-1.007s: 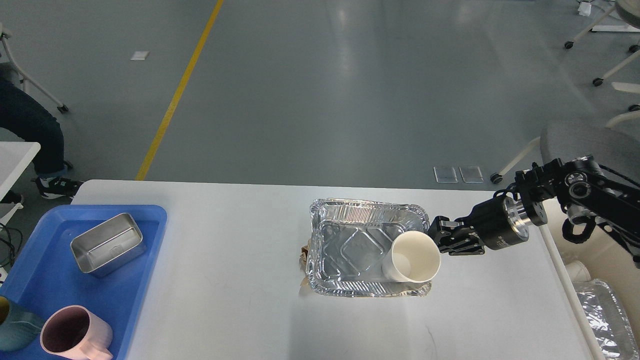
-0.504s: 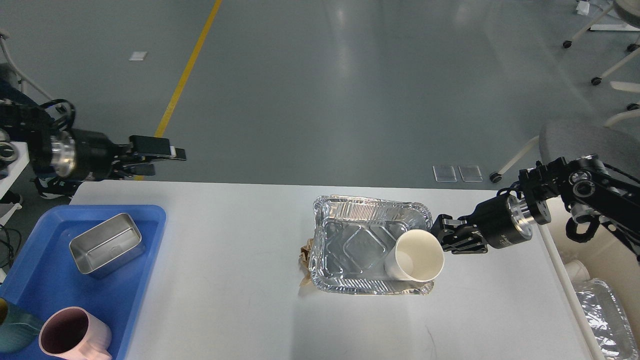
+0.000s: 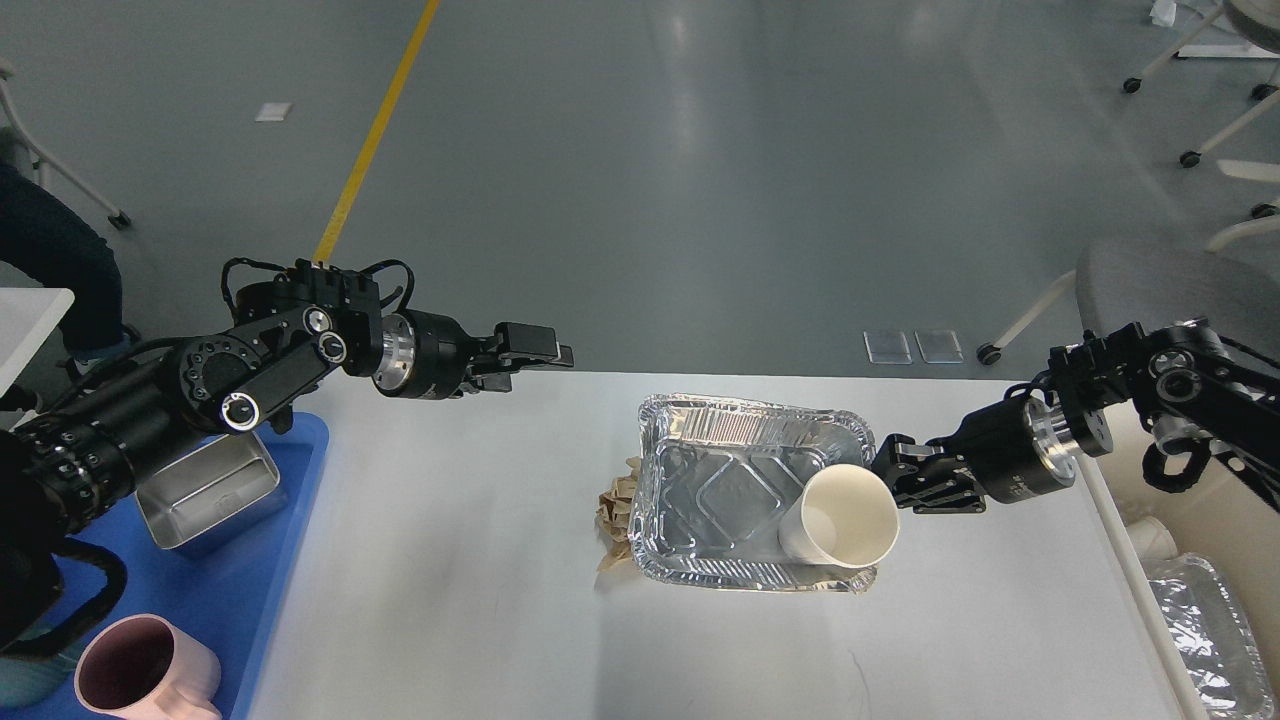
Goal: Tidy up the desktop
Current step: 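Reach the left gripper down to the crumpled brown paper beside the foil tray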
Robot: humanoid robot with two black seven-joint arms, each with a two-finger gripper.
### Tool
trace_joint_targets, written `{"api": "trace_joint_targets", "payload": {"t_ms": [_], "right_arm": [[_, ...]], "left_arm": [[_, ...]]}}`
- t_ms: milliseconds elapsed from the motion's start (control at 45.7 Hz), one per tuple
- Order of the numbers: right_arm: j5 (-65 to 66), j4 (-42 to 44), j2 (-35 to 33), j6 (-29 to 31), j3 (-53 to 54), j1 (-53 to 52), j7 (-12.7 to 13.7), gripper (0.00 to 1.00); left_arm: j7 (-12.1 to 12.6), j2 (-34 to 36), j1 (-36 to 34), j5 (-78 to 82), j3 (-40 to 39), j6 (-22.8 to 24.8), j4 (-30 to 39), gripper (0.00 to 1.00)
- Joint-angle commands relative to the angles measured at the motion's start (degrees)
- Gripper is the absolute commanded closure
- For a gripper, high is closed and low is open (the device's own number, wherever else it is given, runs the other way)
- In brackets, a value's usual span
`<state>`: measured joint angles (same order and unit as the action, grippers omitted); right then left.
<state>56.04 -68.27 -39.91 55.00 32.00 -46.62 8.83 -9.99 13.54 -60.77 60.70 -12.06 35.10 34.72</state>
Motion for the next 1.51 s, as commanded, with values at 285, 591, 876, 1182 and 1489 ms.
{"api": "trace_joint_targets", "payload": {"t_ms": [285, 591, 876, 1182, 1489], "right_arm": [[0.7, 0.1, 0.0, 0.0, 0.1, 0.7, 0.0, 1.0], [0.7, 0.1, 0.0, 0.0, 0.1, 0.8, 0.0, 1.0], [0.6, -0.5, 0.0, -0.3, 0.9, 2.1, 0.0, 1.0], [0.6, -0.6, 1.1, -0.3, 0.9, 2.0, 0.0, 1.0], [0.6, -0.6, 1.2, -0.3, 0.9, 2.1, 0.0, 1.0]], "left_arm": [[-0.4, -6.9, 7.8, -0.1, 2.7, -7.9, -1.3, 0.02], [-0.4, -12.7, 8.6, -0.4, 3.0, -9.3, -6.8, 0.02], [-0.4, -15.6, 11.1, -0.3, 3.3, -10.7, -8.6, 0.02], [-0.5, -15.6, 11.2, -0.3, 3.9, -12.0, -9.1, 0.03], [-0.6, -16.0, 12.0, -0.7, 10.6, -12.9, -10.1, 0.47]]}}
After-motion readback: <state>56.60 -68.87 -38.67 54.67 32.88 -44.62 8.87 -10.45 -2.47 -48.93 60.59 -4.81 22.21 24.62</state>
